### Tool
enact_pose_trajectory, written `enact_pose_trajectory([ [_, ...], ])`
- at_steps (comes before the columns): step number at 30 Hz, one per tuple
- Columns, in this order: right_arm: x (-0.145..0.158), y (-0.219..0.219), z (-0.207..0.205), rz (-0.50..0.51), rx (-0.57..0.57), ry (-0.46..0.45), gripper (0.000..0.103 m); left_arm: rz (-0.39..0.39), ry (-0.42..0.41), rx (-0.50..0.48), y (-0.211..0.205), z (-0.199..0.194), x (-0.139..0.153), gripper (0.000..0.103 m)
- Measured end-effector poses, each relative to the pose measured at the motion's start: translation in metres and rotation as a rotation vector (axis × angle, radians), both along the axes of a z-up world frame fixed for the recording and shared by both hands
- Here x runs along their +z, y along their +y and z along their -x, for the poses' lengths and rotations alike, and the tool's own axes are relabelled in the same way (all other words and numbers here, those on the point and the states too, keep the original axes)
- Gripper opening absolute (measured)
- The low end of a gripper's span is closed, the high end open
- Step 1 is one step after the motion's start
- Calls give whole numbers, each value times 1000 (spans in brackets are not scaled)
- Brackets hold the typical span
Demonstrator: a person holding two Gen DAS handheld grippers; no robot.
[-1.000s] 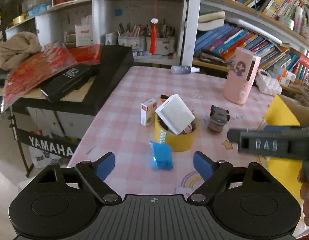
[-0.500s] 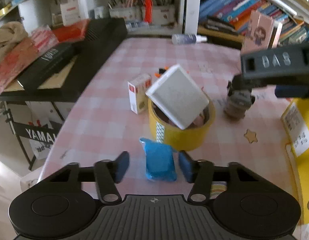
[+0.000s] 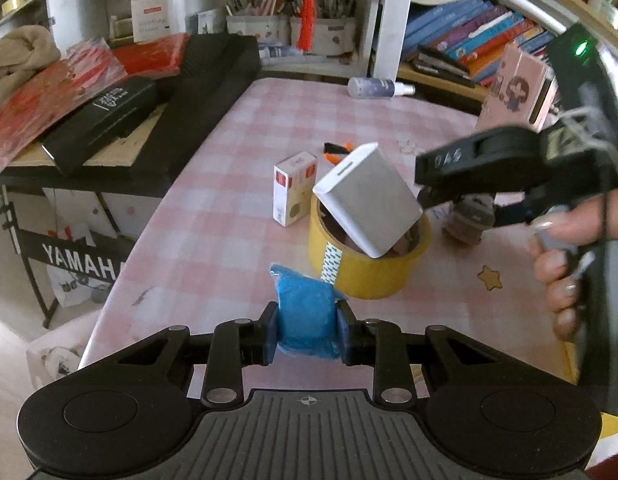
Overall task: Organize objects
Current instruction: 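Lift the blue packet and grey toy car toward the yellow box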
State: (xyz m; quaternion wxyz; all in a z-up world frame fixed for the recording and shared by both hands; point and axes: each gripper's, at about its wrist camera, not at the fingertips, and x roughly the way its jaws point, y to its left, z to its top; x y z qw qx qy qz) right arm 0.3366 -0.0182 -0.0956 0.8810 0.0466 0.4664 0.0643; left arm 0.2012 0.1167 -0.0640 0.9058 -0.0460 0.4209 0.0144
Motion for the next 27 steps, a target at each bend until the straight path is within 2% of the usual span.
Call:
enact_pose_trajectory([
  [1,-2,-1,-1,-3,-2,10,73,4,-6,-2,0,1,2,27],
  [4,-4,-2,-2,-6,-2,12,52,14,-26,-14,0,6,9,27],
  [5,-4,-2,-2,-6,5,14,48,17,-32,-18,0,7,11,27],
  [9,5,-7,5,-10,2,-12,48,33,-60,-25,2,16,19,27],
  [16,40,-17,46,-14,47,-127,48,53,-101,-25,7,39,33,26],
  [27,75,-24,140,40,220,-295,48,71,-157,-41,11,87,50,26],
])
